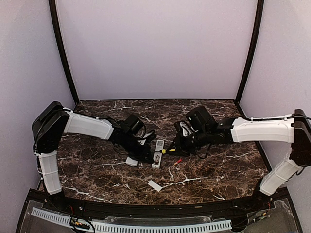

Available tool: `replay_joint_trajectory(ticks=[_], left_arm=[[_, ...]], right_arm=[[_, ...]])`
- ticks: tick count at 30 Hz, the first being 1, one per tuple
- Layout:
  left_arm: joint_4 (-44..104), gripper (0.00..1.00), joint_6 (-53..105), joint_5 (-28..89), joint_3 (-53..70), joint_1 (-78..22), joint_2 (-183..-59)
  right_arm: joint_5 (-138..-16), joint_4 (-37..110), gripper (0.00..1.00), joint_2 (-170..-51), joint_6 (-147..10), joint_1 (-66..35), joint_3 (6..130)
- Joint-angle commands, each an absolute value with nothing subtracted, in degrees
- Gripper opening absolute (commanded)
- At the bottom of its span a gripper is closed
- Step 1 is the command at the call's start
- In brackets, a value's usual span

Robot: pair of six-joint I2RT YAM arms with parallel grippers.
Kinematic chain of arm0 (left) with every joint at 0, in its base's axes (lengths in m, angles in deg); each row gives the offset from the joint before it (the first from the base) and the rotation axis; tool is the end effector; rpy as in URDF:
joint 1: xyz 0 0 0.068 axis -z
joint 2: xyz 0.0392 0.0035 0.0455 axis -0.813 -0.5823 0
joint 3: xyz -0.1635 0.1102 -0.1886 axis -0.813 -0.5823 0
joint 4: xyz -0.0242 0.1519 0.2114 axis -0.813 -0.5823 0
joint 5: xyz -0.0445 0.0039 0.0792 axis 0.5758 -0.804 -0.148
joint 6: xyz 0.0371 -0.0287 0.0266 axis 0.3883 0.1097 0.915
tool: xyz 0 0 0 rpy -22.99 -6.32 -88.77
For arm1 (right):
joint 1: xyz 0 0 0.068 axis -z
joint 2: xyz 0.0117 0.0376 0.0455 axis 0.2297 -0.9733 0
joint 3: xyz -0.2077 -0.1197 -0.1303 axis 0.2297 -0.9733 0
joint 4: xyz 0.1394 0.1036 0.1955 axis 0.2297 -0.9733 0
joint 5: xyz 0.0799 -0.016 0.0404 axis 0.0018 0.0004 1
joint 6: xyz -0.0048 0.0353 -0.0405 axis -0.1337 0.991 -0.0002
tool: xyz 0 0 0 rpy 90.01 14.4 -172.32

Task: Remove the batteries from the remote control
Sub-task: Remove the battery from the remote control without the battery cover.

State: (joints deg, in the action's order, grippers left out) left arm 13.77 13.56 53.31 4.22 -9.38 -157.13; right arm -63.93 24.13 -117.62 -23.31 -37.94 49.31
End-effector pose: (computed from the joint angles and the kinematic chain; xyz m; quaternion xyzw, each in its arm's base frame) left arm 0.2639 -0.2899 0.1452 0.2436 0.8959 -0.3635 0.0765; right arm 0.1961 0.2639 0.2265 -0.0614 0.9074 0.4015 0.1084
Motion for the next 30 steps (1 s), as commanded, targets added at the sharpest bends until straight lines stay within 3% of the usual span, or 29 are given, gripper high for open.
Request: replay_joint_trajectory(ticks=[1, 8, 19, 25, 30], left_arm=[[13.9, 0.08, 15.3, 51.9, 4.3, -7.5, -158.3], [17.7, 0.09, 15.2, 56.8, 3.4, -7.5, -157.7], [22.1, 0.17, 13.7, 65.0, 2.4, -6.5, -157.9], [20.9, 0.2, 16.2, 59.8, 2.1, -7.3, -152.9], [21.5, 0.38, 14.4, 57.8, 2.3, -13.2, -151.0]], right_arm=[[-70.8, 11.5, 0.0, -114.8, -27.8, -38.2, 52.8], [-73.9, 0.1, 0.0, -117.6, -28.2, -41.4, 59.1], [-76.0, -3.5, 0.0, -119.0, -24.8, -42.5, 60.9], [-76.9, -4.8, 0.0, -118.8, -29.5, -42.9, 62.0], [-78.0, -5.1, 0.0, -120.3, -32.5, -43.9, 64.3]])
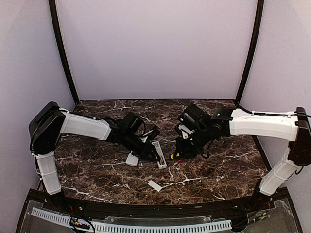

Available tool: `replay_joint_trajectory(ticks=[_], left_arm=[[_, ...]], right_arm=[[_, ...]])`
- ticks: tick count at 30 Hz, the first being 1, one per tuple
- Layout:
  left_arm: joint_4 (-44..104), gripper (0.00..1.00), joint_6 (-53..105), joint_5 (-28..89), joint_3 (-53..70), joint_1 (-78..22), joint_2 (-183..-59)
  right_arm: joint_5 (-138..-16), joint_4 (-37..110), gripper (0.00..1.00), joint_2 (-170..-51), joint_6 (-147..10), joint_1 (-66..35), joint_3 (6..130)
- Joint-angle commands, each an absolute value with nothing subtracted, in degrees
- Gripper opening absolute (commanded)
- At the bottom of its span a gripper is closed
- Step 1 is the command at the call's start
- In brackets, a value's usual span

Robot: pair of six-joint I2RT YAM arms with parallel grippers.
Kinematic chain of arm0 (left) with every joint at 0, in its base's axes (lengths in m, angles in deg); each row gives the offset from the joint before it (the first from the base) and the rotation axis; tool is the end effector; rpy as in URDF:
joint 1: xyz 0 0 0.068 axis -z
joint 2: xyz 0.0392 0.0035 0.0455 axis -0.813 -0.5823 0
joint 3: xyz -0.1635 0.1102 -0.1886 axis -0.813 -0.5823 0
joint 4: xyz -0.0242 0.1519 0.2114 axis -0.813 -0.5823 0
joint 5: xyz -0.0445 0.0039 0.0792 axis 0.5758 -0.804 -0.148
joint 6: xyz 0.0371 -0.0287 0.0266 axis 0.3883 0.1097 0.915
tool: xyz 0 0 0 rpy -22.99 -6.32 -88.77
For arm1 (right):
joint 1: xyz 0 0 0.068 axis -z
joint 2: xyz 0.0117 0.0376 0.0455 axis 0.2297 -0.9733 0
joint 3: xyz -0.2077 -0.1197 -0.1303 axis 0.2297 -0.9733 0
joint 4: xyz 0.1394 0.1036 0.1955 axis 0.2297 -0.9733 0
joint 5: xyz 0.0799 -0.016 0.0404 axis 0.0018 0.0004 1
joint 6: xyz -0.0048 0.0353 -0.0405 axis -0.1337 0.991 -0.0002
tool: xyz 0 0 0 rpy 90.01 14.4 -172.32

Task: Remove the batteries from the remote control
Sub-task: Remove the battery from the remote control without the battery cover.

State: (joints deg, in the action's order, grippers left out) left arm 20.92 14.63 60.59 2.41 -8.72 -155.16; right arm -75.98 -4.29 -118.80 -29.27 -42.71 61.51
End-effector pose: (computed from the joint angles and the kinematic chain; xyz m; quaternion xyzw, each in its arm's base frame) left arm 0.2586 -0.2963 0.1589 0.2858 0.8488 -0.4353 0.0917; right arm 0.1741 0.2673 0.2528 -0.1002 0.9620 0.2346 0.0978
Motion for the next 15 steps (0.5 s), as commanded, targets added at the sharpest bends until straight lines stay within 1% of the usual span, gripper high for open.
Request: replay_joint_trajectory(ticks=[1, 3, 5, 7, 15], left_arm=[[20.6, 0.41, 14.2, 56.4, 2.8, -14.0, -151.3], [18.0, 0.46, 14.1, 54.3, 5.2, -14.3, -152.7], [15.7, 0.48, 14.2, 53.1, 8.2, -14.4, -154.6], [14.4, 0.49, 14.1, 51.9, 10.4, -14.4, -156.2], [12.7, 0.5, 15.2, 48.2, 13.1, -14.3, -159.4]], right_arm=[[-78.3, -5.3, 0.0, -120.8, -32.9, -44.0, 64.6], [-78.8, -5.8, 0.0, -122.0, -33.6, -44.3, 65.5], [-79.9, -6.9, 0.0, -123.2, -34.2, -44.8, 66.8], [-80.8, -8.1, 0.0, -124.1, -34.8, -45.4, 68.2], [-82.7, -10.7, 0.0, -126.1, -35.8, -46.5, 70.1]])
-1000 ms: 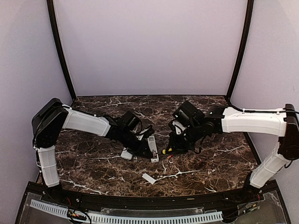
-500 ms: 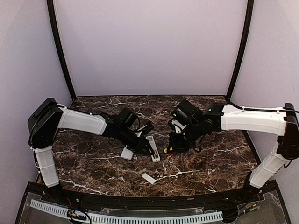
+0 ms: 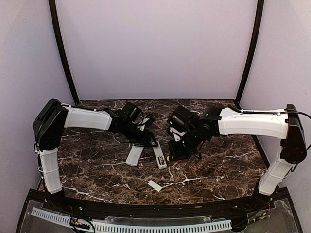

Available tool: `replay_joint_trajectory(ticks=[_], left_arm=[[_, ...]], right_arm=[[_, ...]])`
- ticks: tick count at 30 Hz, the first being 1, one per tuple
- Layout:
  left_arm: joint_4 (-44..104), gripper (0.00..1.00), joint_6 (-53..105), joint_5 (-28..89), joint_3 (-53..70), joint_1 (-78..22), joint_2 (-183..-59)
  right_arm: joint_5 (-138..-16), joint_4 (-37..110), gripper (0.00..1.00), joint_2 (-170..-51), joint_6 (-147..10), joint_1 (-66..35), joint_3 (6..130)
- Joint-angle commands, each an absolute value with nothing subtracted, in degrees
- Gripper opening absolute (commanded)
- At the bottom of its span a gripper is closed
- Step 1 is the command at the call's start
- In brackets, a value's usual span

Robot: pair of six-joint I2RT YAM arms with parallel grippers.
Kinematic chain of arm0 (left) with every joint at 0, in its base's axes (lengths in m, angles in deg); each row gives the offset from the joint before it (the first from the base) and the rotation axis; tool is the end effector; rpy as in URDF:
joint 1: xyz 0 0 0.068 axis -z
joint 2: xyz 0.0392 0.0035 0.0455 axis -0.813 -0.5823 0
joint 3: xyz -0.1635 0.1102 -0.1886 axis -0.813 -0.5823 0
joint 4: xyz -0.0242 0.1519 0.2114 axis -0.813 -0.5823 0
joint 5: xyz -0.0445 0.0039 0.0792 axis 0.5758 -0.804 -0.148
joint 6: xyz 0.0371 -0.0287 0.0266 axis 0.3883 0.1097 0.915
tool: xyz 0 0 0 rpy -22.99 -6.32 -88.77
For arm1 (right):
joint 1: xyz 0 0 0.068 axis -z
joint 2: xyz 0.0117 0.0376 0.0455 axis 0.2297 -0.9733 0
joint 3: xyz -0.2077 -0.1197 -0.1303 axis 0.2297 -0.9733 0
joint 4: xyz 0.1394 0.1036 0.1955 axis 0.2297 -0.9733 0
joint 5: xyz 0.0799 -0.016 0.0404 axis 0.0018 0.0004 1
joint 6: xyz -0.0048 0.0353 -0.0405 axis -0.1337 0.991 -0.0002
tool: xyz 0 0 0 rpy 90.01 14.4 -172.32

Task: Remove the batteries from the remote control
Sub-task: Remove the battery from the remote control without the battery cover.

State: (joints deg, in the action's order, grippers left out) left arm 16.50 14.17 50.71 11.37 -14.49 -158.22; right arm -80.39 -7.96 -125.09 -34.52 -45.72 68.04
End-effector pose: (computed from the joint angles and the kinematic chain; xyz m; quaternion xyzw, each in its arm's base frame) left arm 0.3126 -0.2835 0.1761 0.2172 0.8855 -0.3739 0.1702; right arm 0.1742 0.2947 0.2495 -0.1603 0.9627 0.1869 0.1123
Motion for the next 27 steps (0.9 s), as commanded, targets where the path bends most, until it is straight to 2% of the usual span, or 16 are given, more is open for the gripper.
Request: replay_joint_trajectory(ticks=[1, 17, 27], left_arm=[[12.7, 0.5, 15.3, 48.1, 13.2, -14.3, -159.9], [11.4, 0.49, 17.7, 45.3, 14.8, -10.1, -162.6], [9.4, 0.44, 19.1, 42.8, 15.5, -9.2, -163.8]], right_arm=[[-82.9, -11.2, 0.0, -126.4, -35.9, -46.6, 70.5], [-86.3, -15.0, 0.0, -129.3, -37.2, -48.0, 73.8], [-87.0, -14.9, 0.0, -130.7, -37.5, -48.4, 75.3]])
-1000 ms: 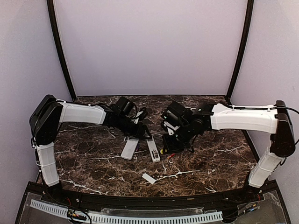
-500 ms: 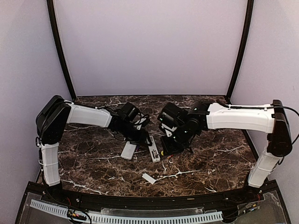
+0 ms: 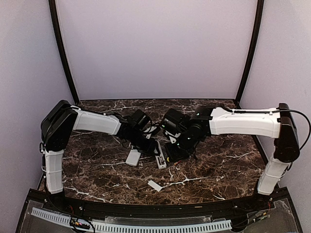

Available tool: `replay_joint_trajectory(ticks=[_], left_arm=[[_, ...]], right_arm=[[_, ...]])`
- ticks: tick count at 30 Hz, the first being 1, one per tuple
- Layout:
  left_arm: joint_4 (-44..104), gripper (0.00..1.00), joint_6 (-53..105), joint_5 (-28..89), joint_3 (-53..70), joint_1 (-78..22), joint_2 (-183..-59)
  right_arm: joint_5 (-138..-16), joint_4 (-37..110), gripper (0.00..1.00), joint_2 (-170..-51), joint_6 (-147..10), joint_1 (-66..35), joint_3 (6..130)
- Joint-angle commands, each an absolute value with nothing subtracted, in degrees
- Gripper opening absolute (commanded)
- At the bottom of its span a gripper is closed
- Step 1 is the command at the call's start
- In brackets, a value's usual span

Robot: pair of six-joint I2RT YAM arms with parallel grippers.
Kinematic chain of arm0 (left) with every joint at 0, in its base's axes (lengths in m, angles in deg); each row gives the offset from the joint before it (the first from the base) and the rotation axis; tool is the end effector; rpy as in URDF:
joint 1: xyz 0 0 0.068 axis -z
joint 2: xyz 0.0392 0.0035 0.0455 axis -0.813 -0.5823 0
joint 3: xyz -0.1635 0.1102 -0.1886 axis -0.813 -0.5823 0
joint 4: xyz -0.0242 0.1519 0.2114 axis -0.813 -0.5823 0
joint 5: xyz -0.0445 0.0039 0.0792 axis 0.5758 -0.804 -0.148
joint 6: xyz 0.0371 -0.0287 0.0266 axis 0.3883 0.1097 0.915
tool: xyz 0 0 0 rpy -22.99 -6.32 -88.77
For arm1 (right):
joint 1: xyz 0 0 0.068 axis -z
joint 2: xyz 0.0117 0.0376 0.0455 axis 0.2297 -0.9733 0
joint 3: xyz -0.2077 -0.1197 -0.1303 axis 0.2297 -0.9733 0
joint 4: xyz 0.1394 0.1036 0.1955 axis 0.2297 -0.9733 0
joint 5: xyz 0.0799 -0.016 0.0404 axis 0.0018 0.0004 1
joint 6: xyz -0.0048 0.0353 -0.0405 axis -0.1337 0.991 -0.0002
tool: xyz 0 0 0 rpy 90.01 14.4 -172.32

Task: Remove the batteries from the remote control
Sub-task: Remove the battery from the remote control without the battery cover.

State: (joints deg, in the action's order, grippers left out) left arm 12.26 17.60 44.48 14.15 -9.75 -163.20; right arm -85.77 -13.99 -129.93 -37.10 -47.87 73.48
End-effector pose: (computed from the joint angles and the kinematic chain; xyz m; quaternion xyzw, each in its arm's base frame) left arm 0.2965 -0.3117 0.1490 0.2578 0.9023 -0.3112 0.1499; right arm 0.1721 0.3106 0.2450 -0.1924 0.9666 0.1214 0.1181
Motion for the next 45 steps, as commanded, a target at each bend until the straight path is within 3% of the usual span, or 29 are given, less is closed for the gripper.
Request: replay_joint_trajectory(ticks=[1, 10, 28, 33, 45], left_arm=[[9.3, 0.42, 19.2, 42.7, 15.5, -9.1, -163.9], [8.3, 0.32, 19.5, 42.0, 16.0, -8.4, -164.5], [7.9, 0.3, 19.7, 41.9, 16.2, -7.7, -164.5], [7.7, 0.29, 19.9, 42.0, 16.1, -7.6, -164.5], [8.3, 0.29, 19.4, 43.3, 15.8, -7.6, -164.7]], right_arm=[[-87.0, -14.9, 0.0, -130.6, -37.5, -48.3, 75.3], [-87.8, -18.2, 0.0, -132.1, -36.6, -48.8, 77.2], [-89.2, -26.1, 0.0, -138.2, -33.1, -49.5, 82.6], [-84.9, -18.5, 0.0, -135.4, -30.9, -48.9, 76.5], [-68.8, 18.2, 0.0, -121.0, -24.2, -39.5, 48.7]])
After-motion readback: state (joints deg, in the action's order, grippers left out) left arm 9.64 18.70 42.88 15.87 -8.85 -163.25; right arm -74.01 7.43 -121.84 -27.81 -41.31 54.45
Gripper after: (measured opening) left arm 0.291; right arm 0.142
